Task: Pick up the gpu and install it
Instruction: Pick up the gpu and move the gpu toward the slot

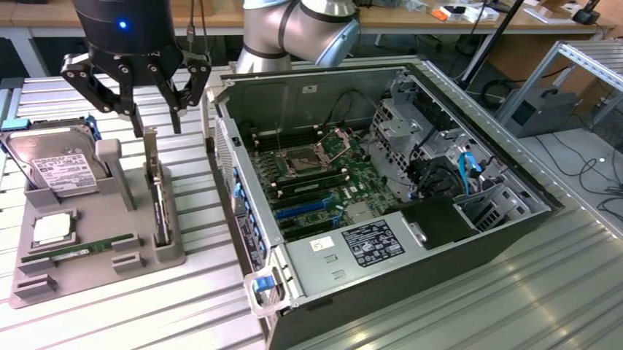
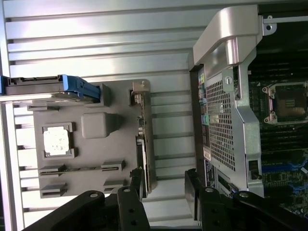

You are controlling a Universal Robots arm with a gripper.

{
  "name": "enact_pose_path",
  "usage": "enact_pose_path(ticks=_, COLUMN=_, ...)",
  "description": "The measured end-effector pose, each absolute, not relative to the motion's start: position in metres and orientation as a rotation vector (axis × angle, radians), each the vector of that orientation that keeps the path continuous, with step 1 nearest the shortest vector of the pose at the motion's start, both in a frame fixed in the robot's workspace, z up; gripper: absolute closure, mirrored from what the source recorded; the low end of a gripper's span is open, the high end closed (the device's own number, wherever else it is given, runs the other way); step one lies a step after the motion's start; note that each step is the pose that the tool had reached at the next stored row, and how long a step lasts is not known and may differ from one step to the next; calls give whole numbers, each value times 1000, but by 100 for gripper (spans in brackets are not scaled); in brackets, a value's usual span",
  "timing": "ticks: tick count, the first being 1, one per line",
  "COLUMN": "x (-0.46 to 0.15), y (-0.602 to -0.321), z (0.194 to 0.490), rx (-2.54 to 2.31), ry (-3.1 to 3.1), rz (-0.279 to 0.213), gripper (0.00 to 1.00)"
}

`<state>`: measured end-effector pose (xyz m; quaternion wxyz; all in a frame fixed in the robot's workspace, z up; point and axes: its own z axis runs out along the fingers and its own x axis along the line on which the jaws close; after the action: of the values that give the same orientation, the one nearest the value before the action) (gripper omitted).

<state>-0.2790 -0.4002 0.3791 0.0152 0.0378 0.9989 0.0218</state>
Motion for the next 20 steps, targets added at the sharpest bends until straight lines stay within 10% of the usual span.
enact_pose_path(ticks=20, x=-279, y=-401, z=372, rx=118, ry=3108, rz=68, gripper=52)
